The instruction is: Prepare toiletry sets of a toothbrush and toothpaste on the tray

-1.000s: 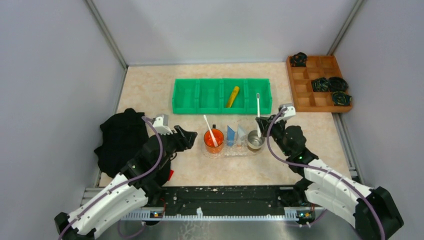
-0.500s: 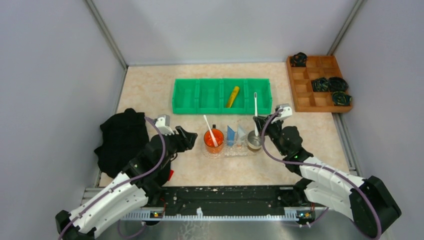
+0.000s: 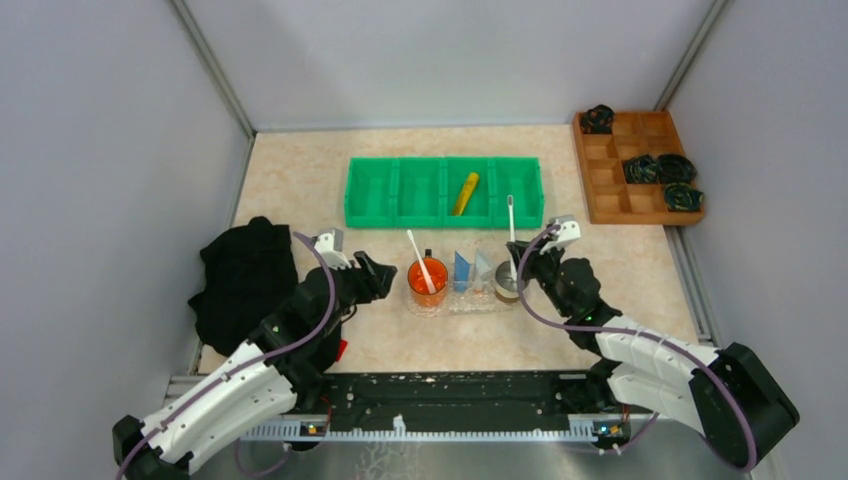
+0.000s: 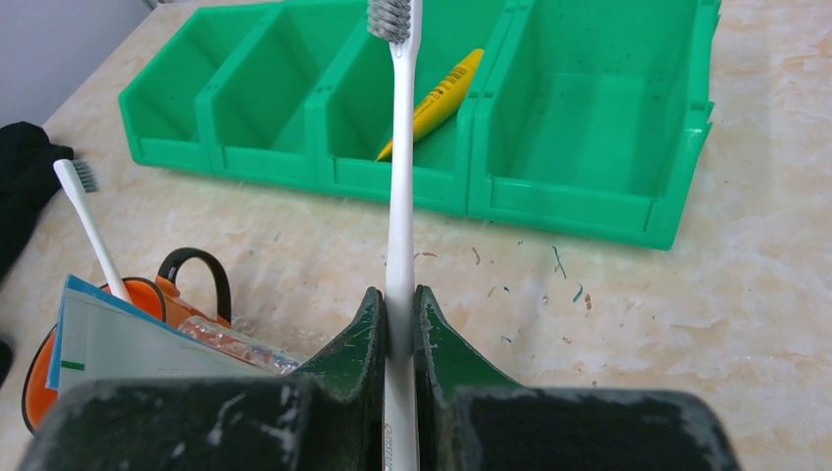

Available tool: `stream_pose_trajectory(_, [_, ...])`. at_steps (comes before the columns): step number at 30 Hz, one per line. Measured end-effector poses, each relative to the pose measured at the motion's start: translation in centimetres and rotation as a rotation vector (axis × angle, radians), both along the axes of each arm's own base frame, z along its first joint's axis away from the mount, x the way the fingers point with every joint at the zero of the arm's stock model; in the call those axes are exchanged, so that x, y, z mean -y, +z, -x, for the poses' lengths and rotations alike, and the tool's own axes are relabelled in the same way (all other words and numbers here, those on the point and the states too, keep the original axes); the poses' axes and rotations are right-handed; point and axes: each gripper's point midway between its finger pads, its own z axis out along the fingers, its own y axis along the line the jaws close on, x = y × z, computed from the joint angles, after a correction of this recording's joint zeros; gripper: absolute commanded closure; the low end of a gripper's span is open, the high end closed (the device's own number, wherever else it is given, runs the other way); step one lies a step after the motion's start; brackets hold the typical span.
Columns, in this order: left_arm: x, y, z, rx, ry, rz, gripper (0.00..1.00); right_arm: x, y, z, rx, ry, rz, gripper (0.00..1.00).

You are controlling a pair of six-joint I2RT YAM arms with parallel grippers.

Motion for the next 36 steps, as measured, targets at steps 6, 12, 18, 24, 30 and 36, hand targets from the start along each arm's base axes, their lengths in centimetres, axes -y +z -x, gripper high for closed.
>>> stream_pose_trajectory(6, [0.0,-0.1,0.0,-0.002,-0.001,-0.006,0.33,-0.1,0.0,0.1,0.003,0.004,0.004,1.0])
stream_pose_trajectory(12, [0.1,-0.3,-0.1,-0.008,-0.001,-0.012,0.33,-0.4,-0.2,0.3,0.002,0.013,0.01,1.0])
stream_pose_trajectory(18, [0.2,-0.3,-0.2,-0.002,-0.001,-0.006,0.33,-0.2,-1.5,0.9,-0.02,0.017,0.028,1.0])
stream_pose_trajectory(24, [0.1,-0.7,-0.1,-0.007,-0.001,-0.01,0.33,-0.2,-1.5,1.0,-0.019,0.019,0.034,1.0])
stream_pose_trajectory(30, [0.1,-0.8,-0.1,-0.008,-0.001,-0.011,0.33,-0.3,-1.6,1.0,-0.022,0.021,0.038,1.0])
stream_pose_trajectory(36, [0.1,-0.8,-0.1,-0.008,-0.001,-0.011,0.33,-0.5,-1.6,1.3,-0.02,0.033,0.042,0.92])
